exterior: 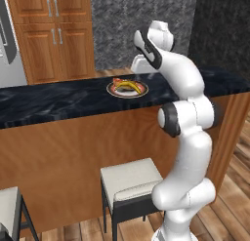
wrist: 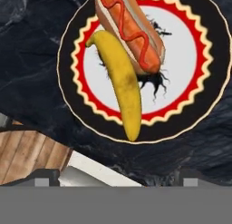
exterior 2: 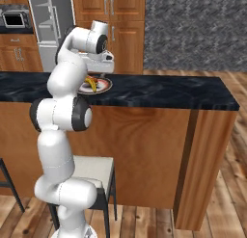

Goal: Pick up the banana and tangerine from the fridge and place one fruit on each plate on the dining counter.

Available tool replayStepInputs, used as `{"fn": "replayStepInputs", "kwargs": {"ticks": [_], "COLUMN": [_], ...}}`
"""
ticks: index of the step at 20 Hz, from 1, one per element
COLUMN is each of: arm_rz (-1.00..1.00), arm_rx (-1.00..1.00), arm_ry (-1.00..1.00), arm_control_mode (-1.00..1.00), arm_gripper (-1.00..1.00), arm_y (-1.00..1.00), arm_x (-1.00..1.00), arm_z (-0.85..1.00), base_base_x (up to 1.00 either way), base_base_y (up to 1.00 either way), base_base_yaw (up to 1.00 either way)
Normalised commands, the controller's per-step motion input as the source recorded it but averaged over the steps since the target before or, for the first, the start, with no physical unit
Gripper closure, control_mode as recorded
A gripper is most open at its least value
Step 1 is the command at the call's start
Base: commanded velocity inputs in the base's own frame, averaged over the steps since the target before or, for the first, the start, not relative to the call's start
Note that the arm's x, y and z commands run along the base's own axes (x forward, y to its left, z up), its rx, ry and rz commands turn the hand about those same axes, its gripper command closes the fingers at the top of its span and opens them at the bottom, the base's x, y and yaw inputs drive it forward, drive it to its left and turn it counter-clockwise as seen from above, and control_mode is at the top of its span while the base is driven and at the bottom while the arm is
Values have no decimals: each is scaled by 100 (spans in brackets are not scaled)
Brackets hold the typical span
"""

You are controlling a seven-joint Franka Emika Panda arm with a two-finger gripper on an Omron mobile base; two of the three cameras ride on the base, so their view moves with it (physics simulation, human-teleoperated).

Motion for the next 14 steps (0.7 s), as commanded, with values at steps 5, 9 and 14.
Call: {"fn": "replayStepInputs", "kwargs": {"ticks": [5,9,14], "arm_rz": [0,0,0], "arm_rx": [0,0,0], "arm_ry": [-8,-17,-14], "arm_control_mode": [-100,-100,-100], "arm_gripper": [-100,-100,-100], "arm_y": [-18,-1,0], "arm_x": [-100,-100,-100], "arm_z": [2,0,0], "base_base_x": [0,0,0], "base_base_y": [0,0,0], "base_base_yaw": [0,0,0]}}
